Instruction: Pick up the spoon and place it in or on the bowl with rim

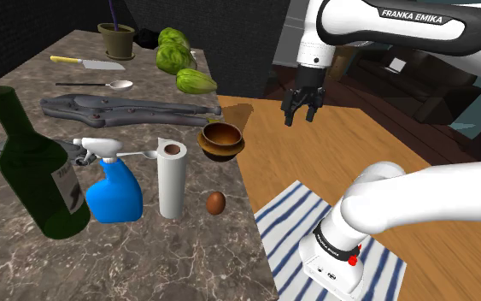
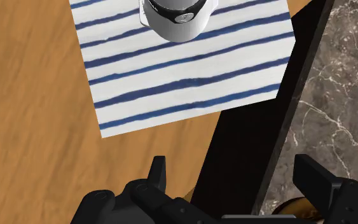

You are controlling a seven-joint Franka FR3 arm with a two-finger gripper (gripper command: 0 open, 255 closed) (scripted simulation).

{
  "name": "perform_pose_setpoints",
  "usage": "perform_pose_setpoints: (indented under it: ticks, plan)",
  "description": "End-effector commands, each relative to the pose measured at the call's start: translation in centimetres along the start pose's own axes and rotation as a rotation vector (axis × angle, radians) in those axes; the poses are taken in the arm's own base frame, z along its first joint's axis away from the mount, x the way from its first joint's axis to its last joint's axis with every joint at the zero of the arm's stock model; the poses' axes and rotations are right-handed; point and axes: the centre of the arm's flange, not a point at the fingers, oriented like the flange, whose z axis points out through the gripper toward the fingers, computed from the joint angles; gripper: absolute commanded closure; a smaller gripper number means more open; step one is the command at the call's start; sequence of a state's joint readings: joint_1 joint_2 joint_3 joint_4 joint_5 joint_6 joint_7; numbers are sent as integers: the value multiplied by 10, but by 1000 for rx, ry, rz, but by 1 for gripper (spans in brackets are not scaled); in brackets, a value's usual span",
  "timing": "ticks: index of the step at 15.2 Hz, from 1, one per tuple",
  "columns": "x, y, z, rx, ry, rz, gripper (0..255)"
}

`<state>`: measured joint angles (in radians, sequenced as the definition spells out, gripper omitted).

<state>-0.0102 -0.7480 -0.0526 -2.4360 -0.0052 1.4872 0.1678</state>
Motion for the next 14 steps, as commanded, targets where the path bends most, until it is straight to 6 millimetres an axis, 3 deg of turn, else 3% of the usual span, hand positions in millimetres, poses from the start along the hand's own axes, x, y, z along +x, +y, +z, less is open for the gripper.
perform_pose_setpoints:
  ticks: [1, 14]
  plan:
    - [0, 0, 0, 0, 0, 0, 0]
    - [85, -150, 37, -30, -17, 79, 0]
